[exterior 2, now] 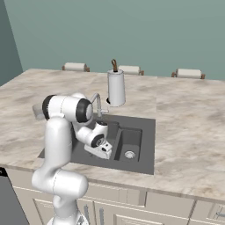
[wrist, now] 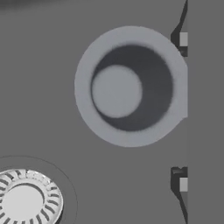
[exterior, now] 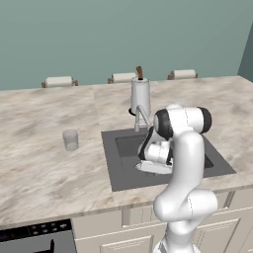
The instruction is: Move any existing items from the left basin to the right basin for drying. Then move the glass cup from the counter to the left basin of the sink for washing.
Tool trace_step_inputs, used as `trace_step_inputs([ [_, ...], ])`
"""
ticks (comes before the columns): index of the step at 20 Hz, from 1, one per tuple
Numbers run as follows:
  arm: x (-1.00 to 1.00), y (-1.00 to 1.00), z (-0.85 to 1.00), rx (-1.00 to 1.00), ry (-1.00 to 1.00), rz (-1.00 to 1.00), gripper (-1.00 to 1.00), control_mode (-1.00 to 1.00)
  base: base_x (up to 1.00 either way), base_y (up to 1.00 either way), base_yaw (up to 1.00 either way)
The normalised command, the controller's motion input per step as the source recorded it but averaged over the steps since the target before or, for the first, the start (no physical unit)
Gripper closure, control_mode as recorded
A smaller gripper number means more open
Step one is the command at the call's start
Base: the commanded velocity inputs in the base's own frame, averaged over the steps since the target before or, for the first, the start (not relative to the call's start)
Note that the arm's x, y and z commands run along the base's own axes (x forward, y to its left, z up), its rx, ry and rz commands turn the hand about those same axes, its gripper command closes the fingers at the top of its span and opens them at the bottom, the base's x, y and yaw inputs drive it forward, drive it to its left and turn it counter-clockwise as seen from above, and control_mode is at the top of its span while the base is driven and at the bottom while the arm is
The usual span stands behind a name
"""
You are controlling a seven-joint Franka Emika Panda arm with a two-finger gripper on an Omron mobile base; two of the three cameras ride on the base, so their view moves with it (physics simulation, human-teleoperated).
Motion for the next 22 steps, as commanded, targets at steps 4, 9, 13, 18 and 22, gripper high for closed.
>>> trace_step_inputs([
  [4, 0.11, 0.0, -0.18, 0.0, -0.06, 0.05, -1.0, -1.0, 0.0, 0.0, 0.0],
  [9, 0.13, 0.0, -0.21, 0.0, -0.06, 0.04, -1.0, -1.0, 0.0, 0.0, 0.0],
  [13, 0.19, 0.0, -0.23, 0.0, -0.07, 0.03, -1.0, -1.0, 0.0, 0.0, 0.0],
  [18, 0.23, 0.0, -0.25, 0.0, -0.08, 0.02, -1.0, -1.0, 0.0, 0.0, 0.0],
  [22, 0.28, 0.0, -0.22, 0.0, -0.09, 0.01, -1.0, -1.0, 0.0, 0.0, 0.0],
])
